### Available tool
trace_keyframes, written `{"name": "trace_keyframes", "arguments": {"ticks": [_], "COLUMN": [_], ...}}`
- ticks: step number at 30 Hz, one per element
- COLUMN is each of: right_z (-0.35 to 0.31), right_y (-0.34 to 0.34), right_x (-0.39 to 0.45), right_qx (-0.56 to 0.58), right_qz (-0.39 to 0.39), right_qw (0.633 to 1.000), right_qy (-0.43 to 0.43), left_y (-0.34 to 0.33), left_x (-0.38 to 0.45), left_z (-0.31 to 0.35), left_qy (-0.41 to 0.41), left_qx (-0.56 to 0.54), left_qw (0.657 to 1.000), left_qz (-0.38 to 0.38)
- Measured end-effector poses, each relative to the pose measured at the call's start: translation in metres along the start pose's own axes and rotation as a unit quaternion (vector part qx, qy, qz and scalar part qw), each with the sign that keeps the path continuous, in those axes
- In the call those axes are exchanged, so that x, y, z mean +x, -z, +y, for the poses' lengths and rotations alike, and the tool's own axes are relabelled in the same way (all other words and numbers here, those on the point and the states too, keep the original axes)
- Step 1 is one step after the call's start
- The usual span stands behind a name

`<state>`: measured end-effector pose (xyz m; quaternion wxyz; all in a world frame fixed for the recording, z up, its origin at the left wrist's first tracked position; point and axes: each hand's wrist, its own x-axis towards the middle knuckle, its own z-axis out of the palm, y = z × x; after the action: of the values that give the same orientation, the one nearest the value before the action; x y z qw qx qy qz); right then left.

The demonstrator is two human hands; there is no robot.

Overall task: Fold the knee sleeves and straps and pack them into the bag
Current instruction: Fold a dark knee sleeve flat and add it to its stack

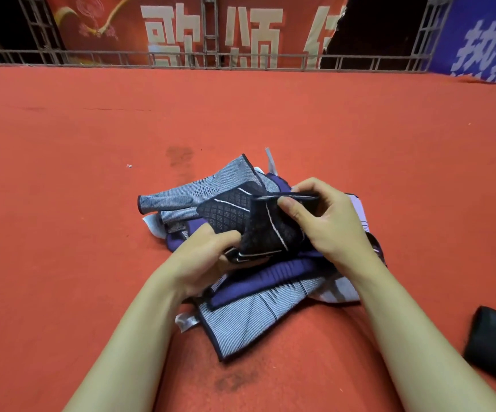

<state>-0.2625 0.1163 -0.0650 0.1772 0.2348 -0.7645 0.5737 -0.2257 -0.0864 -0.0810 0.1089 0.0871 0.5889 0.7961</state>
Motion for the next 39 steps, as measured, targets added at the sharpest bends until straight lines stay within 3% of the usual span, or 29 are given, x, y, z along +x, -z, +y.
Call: {"name": "trace_keyframes", "arguments": {"ticks": [3,7,9,14,18,23,25,28,30,32,35,39], "right_z": [-0.004,0.0,0.002,0.003,-0.003,-0.006,-0.005,-0.005,-0.004,-0.002,-0.003,-0.011], "right_y": [-0.001,-0.004,-0.006,-0.012,-0.016,-0.016,-0.017,-0.019,-0.019,-0.019,-0.02,-0.009], "right_x": [0.004,0.001,0.0,-0.003,-0.003,-0.003,-0.004,-0.004,-0.003,-0.003,-0.003,0.001], "right_qx": [-0.028,-0.049,-0.055,-0.1,-0.116,-0.132,-0.148,-0.171,-0.178,-0.186,-0.173,-0.073], "right_qz": [0.021,0.02,0.018,0.029,0.045,0.071,0.077,0.082,0.091,0.1,0.118,0.067], "right_qw": [0.999,0.999,0.998,0.995,0.992,0.989,0.986,0.982,0.98,0.977,0.978,0.983], "right_qy": [0.018,0.001,-0.003,0.001,0.007,0.008,0.013,0.018,0.015,0.023,0.017,-0.156], "left_y": [-0.001,-0.002,-0.005,-0.007,-0.014,-0.014,-0.012,-0.012,-0.011,-0.009,-0.013,-0.016], "left_x": [-0.002,-0.006,-0.005,-0.002,0.001,0.0,-0.002,0.002,0.008,0.013,0.014,0.011], "left_z": [-0.004,-0.001,-0.001,0.002,0.002,0.002,-0.001,-0.004,-0.007,-0.011,-0.013,-0.007], "left_qy": [-0.023,-0.044,-0.048,0.011,0.01,0.01,-0.011,-0.115,-0.188,-0.22,-0.22,-0.195], "left_qx": [0.052,0.164,0.146,-0.123,-0.071,-0.061,0.026,0.223,0.259,0.284,0.269,0.171], "left_qw": [0.996,0.983,0.986,0.992,0.997,0.995,0.996,0.968,0.941,0.922,0.926,0.949], "left_qz": [-0.064,-0.077,-0.062,-0.034,-0.02,-0.072,-0.083,0.022,0.109,0.141,0.149,0.178]}}
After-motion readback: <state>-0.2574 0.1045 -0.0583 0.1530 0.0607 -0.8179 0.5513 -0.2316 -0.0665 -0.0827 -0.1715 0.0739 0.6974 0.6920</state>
